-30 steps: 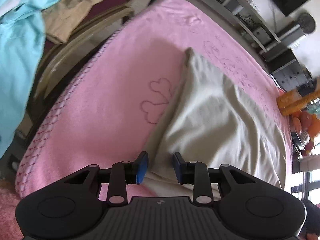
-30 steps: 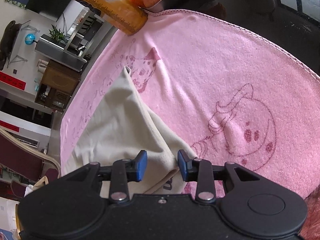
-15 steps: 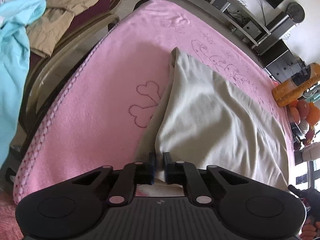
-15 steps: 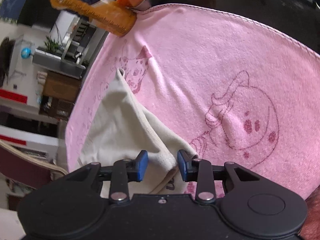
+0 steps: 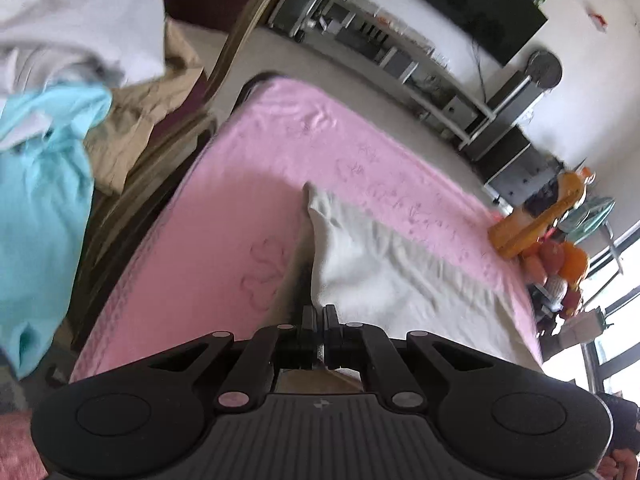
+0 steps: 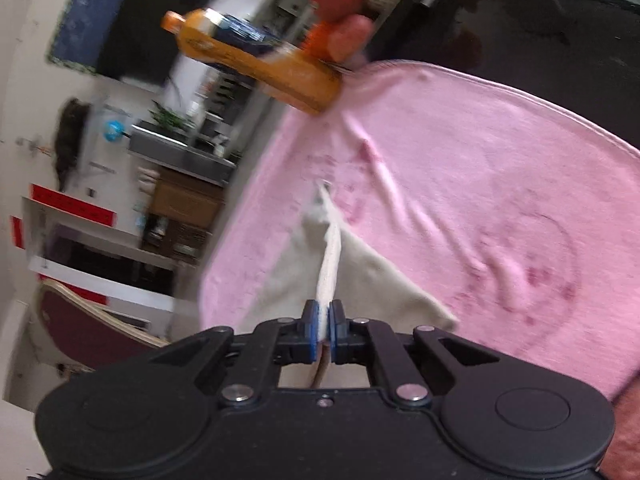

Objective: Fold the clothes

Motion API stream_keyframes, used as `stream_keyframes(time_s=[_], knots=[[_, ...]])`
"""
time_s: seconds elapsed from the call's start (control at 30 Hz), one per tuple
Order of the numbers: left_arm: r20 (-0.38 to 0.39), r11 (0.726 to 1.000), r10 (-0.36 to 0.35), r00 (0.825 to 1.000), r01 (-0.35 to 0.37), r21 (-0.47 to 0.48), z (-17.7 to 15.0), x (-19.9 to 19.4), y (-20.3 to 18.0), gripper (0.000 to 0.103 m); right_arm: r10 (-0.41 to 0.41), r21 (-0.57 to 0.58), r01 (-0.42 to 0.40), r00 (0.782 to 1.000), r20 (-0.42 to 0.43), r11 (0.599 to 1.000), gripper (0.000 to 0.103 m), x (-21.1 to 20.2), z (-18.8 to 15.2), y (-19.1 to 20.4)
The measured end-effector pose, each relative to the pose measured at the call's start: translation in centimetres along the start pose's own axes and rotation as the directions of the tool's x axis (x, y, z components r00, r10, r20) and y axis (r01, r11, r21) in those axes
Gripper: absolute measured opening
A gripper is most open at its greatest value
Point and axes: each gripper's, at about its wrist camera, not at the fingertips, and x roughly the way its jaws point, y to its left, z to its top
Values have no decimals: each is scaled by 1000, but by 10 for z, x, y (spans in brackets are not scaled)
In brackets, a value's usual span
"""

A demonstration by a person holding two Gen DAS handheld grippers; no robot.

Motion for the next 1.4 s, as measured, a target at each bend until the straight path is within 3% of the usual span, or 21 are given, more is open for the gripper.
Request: stream_keyframes(time_s=[0.13,0.2,0.27,0.33,0.4,0.43,0.57,0.63,0.7,0.8,0.9,1.0,1.07,1.13,1.17,1.23,1.27,1.33,1.4], knots=[[-97,985,142,985,-131,115,-18,29,-12,2,-168,-93,165,985,-31,982,5,5,-10,0],[-117,952,249,962,-220,212,-28,49,-21,2,-212,-149,209,977,-7,966,6,6,-15,5],[-122,923,310,943,-267,276,-33,59,-28,7,-255,-203,253,967,18,946,7,7,-19,11],[-85,909,334,939,-297,294,-30,52,-31,14,-295,-256,297,954,46,920,13,8,-24,16],[-40,915,320,947,-298,271,-19,40,-35,14,-332,-306,340,940,77,889,22,9,-28,22],[-17,919,313,950,-298,259,-14,35,-36,13,-329,-311,339,940,87,888,22,7,-28,24],[71,932,279,958,-288,219,8,13,-46,14,-170,-263,188,981,89,946,22,-10,-15,44],[102,943,208,973,-227,243,20,10,-62,15,-88,-304,115,991,102,946,22,-13,-10,68],[120,949,137,983,-165,269,31,12,-79,16,-8,-365,52,993,122,929,21,-12,-4,96],[137,939,59,989,-101,329,46,29,-100,16,107,-449,-27,982,153,893,12,0,6,133],[143,920,35,989,-88,382,54,59,-107,17,189,-500,-81,967,169,862,12,25,17,146],[102,910,74,992,-109,401,48,100,-98,16,136,-477,-34,974,181,878,12,64,29,125],[28,919,89,996,-93,384,38,124,-87,10,84,-437,-4,983,165,900,12,91,37,108],[-28,923,81,996,-64,381,32,142,-83,10,7,-314,5,999,38,949,11,121,43,84],[-21,913,80,997,-65,402,32,148,-86,11,19,-286,-30,999,-40,958,11,134,44,78],[0,892,87,996,-78,445,31,158,-90,11,50,-221,-93,980,-194,971,12,159,46,65],[32,881,123,992,-124,457,32,163,-89,11,47,-215,-102,968,-246,971,12,169,48,60],[90,865,214,973,-232,446,37,171,-79,13,-28,-284,-46,968,-250,958,11,180,51,56],[144,862,296,944,-329,386,44,170,-63,12,-76,-235,46,990,-118,971,0,172,68,37]])
